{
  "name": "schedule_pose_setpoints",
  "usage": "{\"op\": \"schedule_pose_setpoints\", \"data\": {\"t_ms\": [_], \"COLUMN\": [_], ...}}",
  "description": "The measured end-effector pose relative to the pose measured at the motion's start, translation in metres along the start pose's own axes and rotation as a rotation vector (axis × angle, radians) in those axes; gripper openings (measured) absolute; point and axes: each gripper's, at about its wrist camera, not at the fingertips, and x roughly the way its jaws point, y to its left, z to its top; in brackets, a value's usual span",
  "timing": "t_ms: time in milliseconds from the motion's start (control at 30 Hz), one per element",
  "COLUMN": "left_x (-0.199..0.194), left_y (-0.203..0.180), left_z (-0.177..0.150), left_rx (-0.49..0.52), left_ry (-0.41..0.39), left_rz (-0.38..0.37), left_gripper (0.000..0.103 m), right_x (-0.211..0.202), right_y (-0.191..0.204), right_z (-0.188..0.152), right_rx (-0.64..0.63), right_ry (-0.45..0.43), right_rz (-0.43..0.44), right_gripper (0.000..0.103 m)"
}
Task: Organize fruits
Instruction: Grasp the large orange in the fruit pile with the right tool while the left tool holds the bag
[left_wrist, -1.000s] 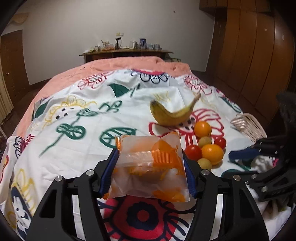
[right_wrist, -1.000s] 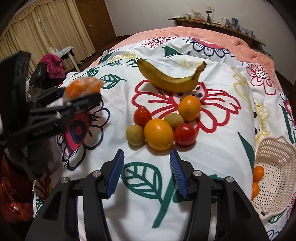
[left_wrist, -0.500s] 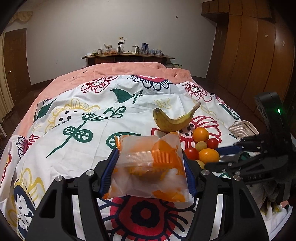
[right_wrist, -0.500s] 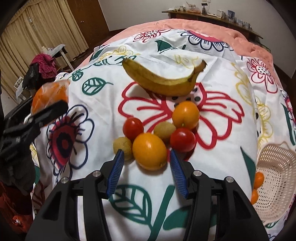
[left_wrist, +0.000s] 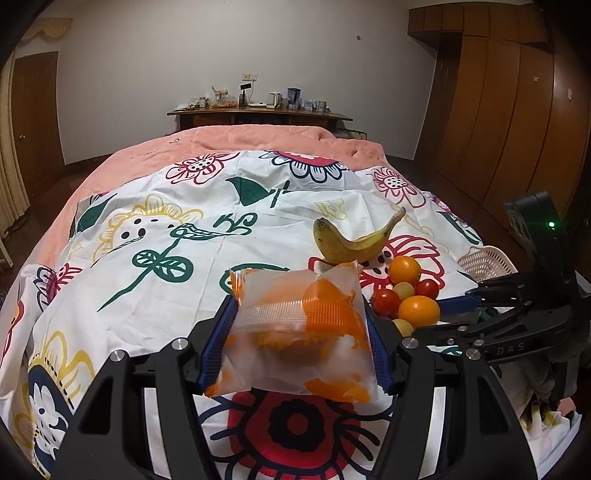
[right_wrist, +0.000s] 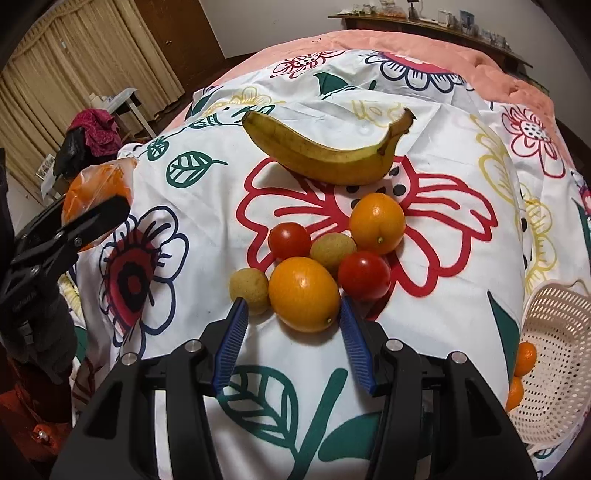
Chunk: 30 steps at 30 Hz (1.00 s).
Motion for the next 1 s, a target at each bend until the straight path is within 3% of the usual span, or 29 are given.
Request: {"op": "schedule_pose_setpoints", "data": {"t_ms": [167,233,300,567,700,900,1000], "left_x": [-0.002,-0.002,-0.002,-0.003,-0.007,-0.007,-0.006], "left_y": [-0.006,-0.007,-0.007,-0.010,-0.012,-0.017,-0.019], "left_z": [0.000,0.000,-0.001,0.001,0.002,0.002,0.003], "left_rx": [0.010,0.011,0.010,0.013,0.016,0.024,0.030], "left_ry": [-0.005,-0.005,-0.004,-0.005,-0.013,-0.010,-0.010], "left_rz": [-0.009,-0.011,-0.009,-0.012,-0.013,-0.017,-0.021], "left_gripper": [0.065,0.065,0.065,0.065,0.065,0.065,0.065], "right_x": [0.002,0.001,0.000,-0.010,-0.023,-0.029,-0.025], "right_y": [-0.001,-0.004,-0.007,-0.004,-0.001,-0.001,-0.003], "right_z": [0.007,0.005,0.002,-0.005,-0.017,-0.023,-0.017], "right_rx": [0.005,0.012,0.018,0.019,-0.001,-0.018,-0.003], "right_ry": [-0.001,0.001,0.004,-0.034,-0.049,-0.053,-0.060], "right_rz": [0.013,0.020,0.011,0.024,0.033,0.002,-0.011], "right_gripper": [0.051,0.047,0.035,0.034,0.028,0.030,0.038]}}
